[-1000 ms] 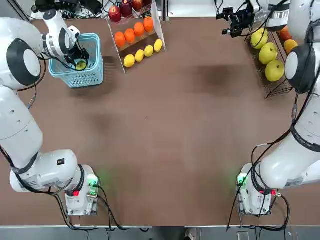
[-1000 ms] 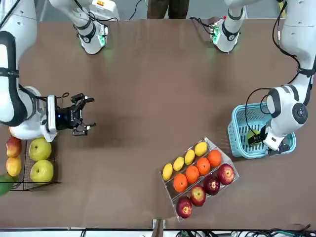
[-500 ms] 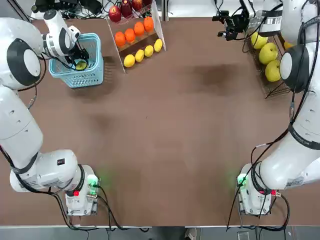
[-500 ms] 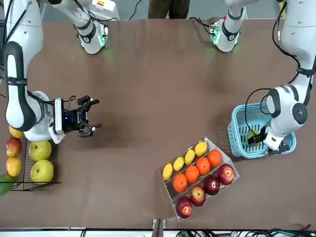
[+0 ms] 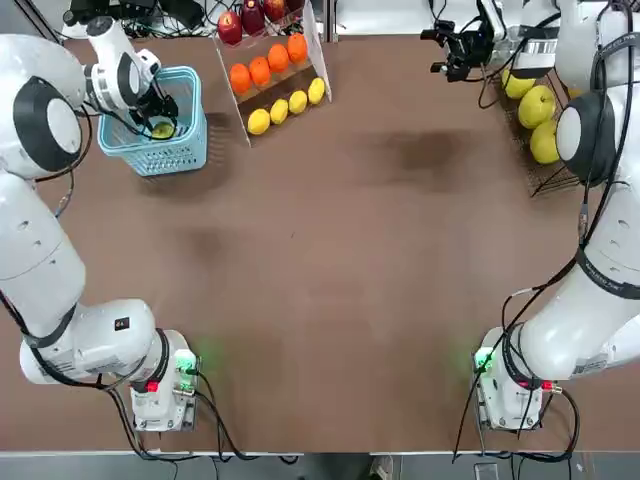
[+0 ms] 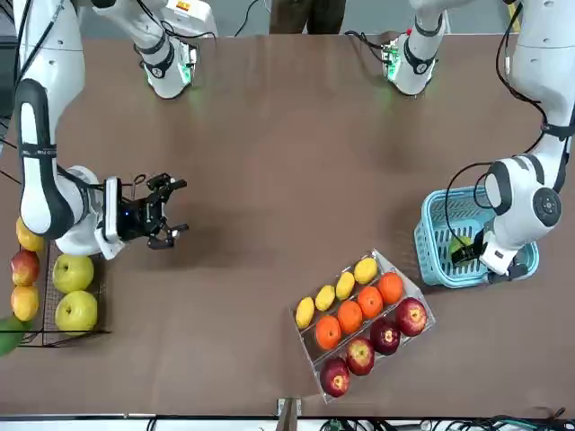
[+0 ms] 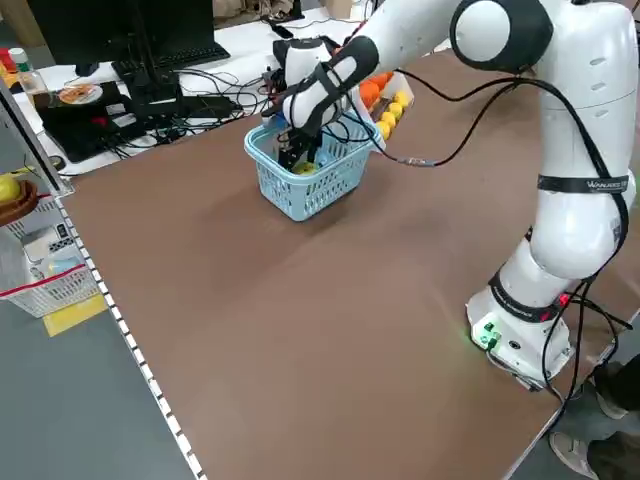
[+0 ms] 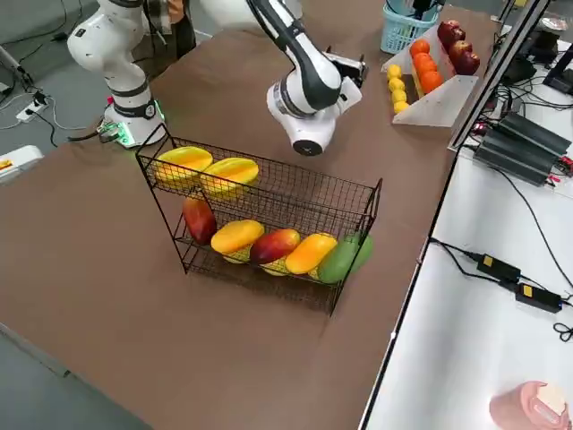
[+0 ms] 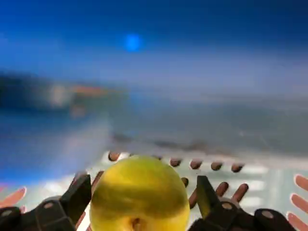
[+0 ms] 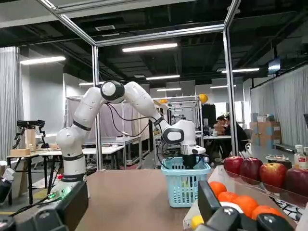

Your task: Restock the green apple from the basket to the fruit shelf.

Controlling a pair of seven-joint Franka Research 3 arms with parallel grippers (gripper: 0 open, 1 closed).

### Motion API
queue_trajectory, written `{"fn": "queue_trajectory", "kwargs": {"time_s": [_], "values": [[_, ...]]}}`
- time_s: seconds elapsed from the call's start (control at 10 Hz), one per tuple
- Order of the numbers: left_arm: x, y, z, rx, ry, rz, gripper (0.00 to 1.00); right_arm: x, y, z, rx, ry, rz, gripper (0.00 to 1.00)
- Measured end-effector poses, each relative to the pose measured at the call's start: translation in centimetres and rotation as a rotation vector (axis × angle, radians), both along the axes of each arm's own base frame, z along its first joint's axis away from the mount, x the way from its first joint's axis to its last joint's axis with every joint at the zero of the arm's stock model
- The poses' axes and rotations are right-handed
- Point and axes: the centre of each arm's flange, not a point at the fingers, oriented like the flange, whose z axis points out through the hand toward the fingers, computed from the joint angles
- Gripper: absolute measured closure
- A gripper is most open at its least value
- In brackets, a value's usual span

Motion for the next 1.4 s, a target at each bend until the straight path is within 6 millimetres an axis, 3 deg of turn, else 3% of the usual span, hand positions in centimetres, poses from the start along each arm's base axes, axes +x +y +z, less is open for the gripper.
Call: {"fn": "queue_trajectory", "kwargs": {"time_s": [0.6,0.9,1.4], "values": [[-0.4,-0.1,-0.1,-0.004,0.029,-0.001,0.03,0.0,1.0,-0.3,0.057,-0.035,-0.050,0.00],[-0.4,-0.1,-0.2,-0.004,0.031,-0.001,0.14,-1.1,1.4,-2.0,0.083,-0.004,-0.075,0.00],[0.0,0.0,0.3,-0.002,0.019,0.000,0.18,-2.2,3.1,-3.5,0.149,0.013,-0.129,0.00]]}}
